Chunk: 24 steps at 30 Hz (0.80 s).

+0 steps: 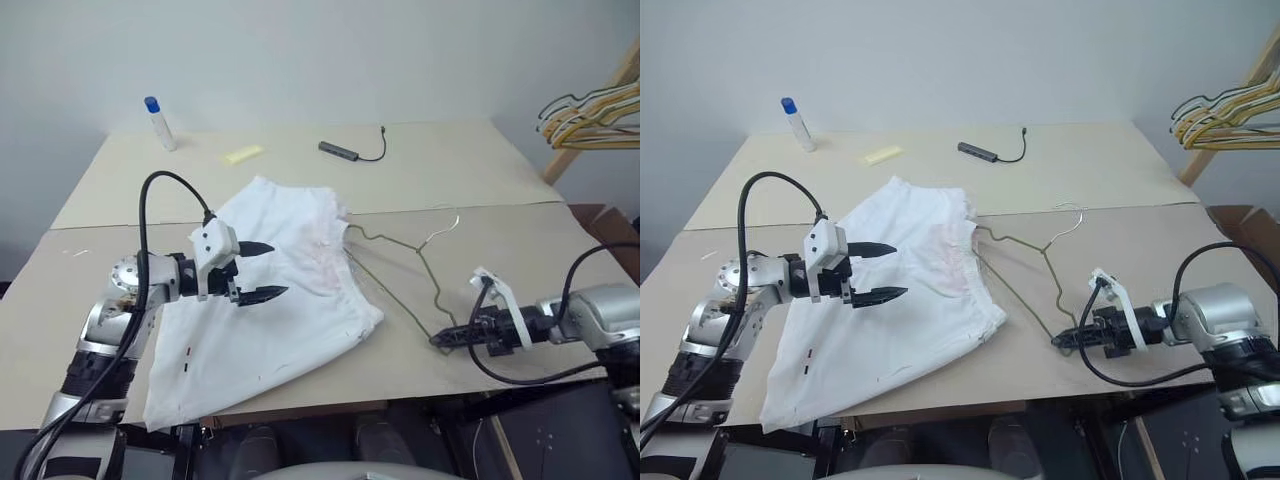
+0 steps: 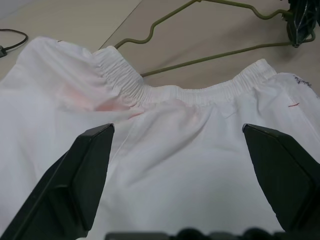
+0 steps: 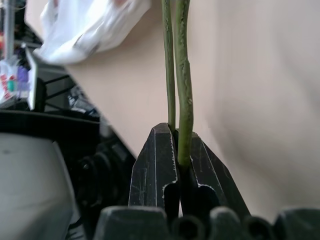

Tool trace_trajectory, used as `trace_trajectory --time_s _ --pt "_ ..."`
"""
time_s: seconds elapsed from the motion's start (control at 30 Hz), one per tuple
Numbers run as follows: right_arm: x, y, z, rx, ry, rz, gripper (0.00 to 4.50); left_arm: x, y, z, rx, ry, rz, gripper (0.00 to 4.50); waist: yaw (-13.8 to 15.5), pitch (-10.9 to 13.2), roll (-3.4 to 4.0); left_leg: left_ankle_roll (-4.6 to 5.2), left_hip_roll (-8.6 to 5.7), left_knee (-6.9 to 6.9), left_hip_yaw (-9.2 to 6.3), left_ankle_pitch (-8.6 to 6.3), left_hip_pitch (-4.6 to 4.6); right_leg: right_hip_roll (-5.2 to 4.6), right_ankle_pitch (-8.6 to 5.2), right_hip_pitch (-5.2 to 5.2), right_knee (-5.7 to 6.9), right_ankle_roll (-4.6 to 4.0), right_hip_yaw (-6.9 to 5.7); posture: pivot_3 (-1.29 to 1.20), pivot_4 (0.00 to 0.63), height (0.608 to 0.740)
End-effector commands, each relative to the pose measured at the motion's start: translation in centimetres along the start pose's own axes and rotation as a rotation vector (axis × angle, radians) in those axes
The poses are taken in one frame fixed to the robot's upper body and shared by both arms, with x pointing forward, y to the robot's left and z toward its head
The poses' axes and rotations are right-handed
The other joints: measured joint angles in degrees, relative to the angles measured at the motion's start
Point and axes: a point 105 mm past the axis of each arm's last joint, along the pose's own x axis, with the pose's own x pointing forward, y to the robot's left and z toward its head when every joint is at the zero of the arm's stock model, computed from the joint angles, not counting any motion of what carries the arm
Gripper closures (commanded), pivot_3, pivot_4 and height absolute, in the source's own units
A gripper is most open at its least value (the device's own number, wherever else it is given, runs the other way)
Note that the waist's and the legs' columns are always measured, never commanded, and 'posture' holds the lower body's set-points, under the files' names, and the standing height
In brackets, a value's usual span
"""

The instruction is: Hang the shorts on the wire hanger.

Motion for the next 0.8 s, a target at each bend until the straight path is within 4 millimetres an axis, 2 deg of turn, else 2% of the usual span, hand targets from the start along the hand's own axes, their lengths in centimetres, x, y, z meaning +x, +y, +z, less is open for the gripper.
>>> trace_trajectory --time_s 0.03,0.13,0.23,0.3,0.43,0.57,0.8 --pt "-0.9 0.0 0.8 -0.033 -0.019 -0.019 4.50 0.0 0.1 0.9 0.046 -0.022 0.008 0.03 0.16 0.00 0.00 0.00 0.00 0.00 -0.01 0.00 -0.02 0.00 0.00 0.00 -0.03 0.00 -0.01 -0.09 0.000 0.740" --pt "-1.0 0.5 0.5 -0.065 0.014 0.002 4.50 0.0 0.1 0.8 0.044 -0.020 0.011 0.03 0.30 0.00 0.00 0.00 -0.02 0.00 0.01 0.00 -0.02 -0.03 0.01 -0.01 -0.01 -0.01 0.01 -0.09 0.000 0.740" --pt "-1.1 2.0 -0.1 -0.118 0.074 0.084 4.50 0.1 0.0 0.7 0.042 -0.019 0.011 0.03 0.31 0.01 0.02 0.00 -0.01 0.00 0.00 0.00 0.03 -0.02 0.01 -0.01 0.05 -0.01 0.00 -0.10 0.000 0.740" --pt "-0.9 2.1 0.1 -0.114 0.088 0.100 4.50 0.3 0.1 0.7 0.041 -0.019 0.009 0.03 0.24 0.00 0.01 0.00 0.00 0.00 0.01 0.00 0.04 -0.01 0.00 0.00 0.05 0.00 0.00 -0.10 0.000 0.740" --pt "-0.4 1.2 2.4 -0.065 0.093 0.087 4.50 0.7 0.1 0.7 0.048 -0.019 0.004 0.03 -0.79 0.00 0.02 0.00 -0.01 0.02 0.07 0.00 0.16 0.00 0.02 0.05 0.05 0.00 0.07 -0.10 0.000 0.740" --pt "0.2 -0.1 3.6 -0.055 0.132 0.035 4.50 0.8 0.2 0.5 0.060 -0.008 0.013 0.03 -0.73 0.00 0.03 0.00 0.02 0.01 -0.01 0.00 0.19 0.04 0.02 0.05 0.10 -0.04 0.02 -0.09 0.000 0.740" --pt "0.2 -0.9 3.3 -0.117 0.224 0.004 4.50 0.7 -0.2 -0.2 0.064 0.014 0.028 0.03 -0.15 0.00 0.03 0.00 -0.05 0.03 -0.05 0.00 0.03 -0.08 0.02 -0.01 0.11 -0.03 -0.01 -0.07 0.000 0.740"
